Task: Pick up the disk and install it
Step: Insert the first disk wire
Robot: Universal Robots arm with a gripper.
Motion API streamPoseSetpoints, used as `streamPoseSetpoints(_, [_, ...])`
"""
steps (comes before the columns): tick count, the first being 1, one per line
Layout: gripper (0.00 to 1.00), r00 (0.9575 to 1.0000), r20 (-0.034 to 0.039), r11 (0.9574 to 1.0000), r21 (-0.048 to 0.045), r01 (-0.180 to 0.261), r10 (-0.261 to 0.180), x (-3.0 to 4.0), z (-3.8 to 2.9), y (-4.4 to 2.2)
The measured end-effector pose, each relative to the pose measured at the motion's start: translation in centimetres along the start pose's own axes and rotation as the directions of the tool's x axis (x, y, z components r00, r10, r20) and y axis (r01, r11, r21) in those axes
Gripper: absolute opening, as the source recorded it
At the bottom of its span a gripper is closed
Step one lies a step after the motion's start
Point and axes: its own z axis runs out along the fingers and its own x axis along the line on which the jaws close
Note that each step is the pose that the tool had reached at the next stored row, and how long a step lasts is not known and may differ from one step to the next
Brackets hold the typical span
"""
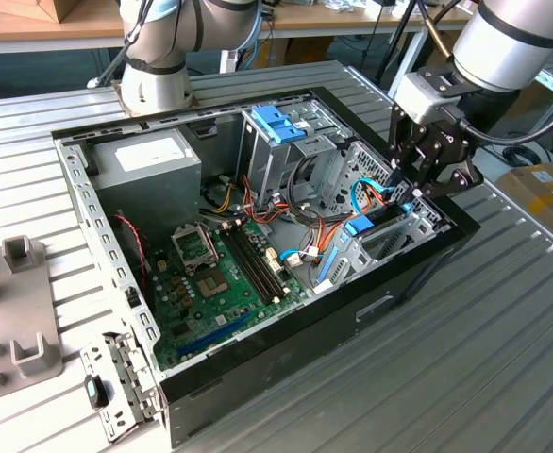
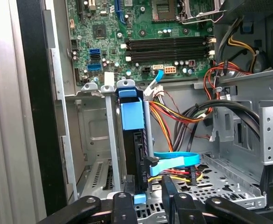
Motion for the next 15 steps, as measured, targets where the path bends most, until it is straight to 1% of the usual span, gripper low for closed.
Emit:
streamPoseSetpoints(8, [0.36, 1.0000, -0.0002, 1.0000, 0.0000, 0.000, 0.000, -0.10, -0.70, -0.03])
streamPoseSetpoints(11, [0.35, 1.0000, -0.0003, 1.0000, 0.0000, 0.000, 0.000, -0.18, -0.75, -0.03])
streamPoseSetpoints(12, [0.22, 1.0000, -0.0001, 1.0000, 0.0000, 0.000, 0.000, -0.18, -0.74, -0.03])
streamPoseSetpoints(13, [0.16, 1.0000, -0.0002, 1.0000, -0.0002, 0.000, 0.000, -0.18, -0.74, -0.04])
streamPoseSetpoints(14, [0.16, 1.0000, -0.0002, 1.0000, -0.0007, 0.000, 0.000, -0.19, -0.74, -0.07])
streamPoseSetpoints(15, [0.10, 1.0000, -0.0005, 1.0000, -0.0018, 0.000, 0.000, -0.20, -0.75, -0.16])
